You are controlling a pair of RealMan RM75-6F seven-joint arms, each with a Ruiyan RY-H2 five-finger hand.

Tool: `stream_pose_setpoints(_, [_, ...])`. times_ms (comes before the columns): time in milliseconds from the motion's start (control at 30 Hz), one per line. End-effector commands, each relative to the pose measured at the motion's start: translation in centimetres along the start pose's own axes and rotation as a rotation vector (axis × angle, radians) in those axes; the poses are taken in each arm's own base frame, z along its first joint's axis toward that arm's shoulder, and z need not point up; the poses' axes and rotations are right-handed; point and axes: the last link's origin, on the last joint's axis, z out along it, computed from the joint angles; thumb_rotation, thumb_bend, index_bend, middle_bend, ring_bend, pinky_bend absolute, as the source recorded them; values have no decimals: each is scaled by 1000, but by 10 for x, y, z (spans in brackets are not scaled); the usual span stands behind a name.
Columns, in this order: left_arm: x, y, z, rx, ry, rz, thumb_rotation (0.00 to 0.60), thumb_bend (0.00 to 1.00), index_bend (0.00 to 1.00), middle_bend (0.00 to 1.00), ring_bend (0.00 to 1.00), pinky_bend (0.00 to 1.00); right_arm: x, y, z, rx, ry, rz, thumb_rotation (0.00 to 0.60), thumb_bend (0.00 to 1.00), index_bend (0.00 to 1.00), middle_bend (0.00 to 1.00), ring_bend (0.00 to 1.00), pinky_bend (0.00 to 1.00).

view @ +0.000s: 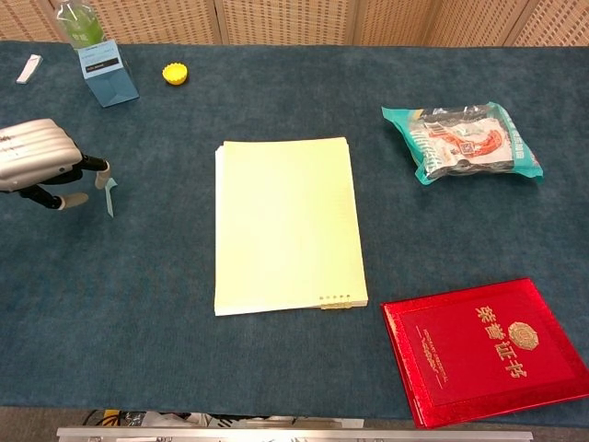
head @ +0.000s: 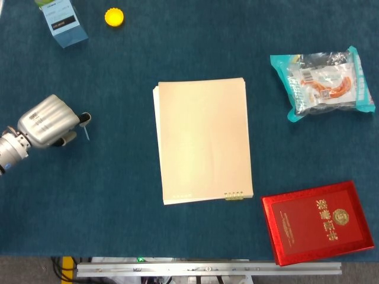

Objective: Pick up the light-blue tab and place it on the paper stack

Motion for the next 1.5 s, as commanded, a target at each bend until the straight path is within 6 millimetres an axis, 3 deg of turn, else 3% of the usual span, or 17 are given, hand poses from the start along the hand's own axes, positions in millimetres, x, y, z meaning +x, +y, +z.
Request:
stream_pose_setpoints(33, [-7, 5, 2, -17, 1, -15, 600, 357, 445, 939, 921, 778, 8, -4, 4, 12, 22, -3, 600, 127, 164, 380, 329, 463])
stream_pose_setpoints(333, [-11, 8, 8, -34, 12, -8, 600, 357, 447, 939, 921, 778, 26, -14, 8, 36, 62, -16, 600, 127, 164, 380, 329, 463])
stream_pose_setpoints(900, [-16, 9, 19, -37, 10, -20, 600, 357, 446, 939, 922, 778, 23, -10, 5, 7, 45, -17, 600, 127, 164, 380, 330, 463])
stream_pose_setpoints(1500, [-25, 6, 17, -13, -13, -36, 600, 357, 455, 943, 929, 778, 24, -10, 2, -4, 46, -22, 600, 127, 164, 380, 332, 463])
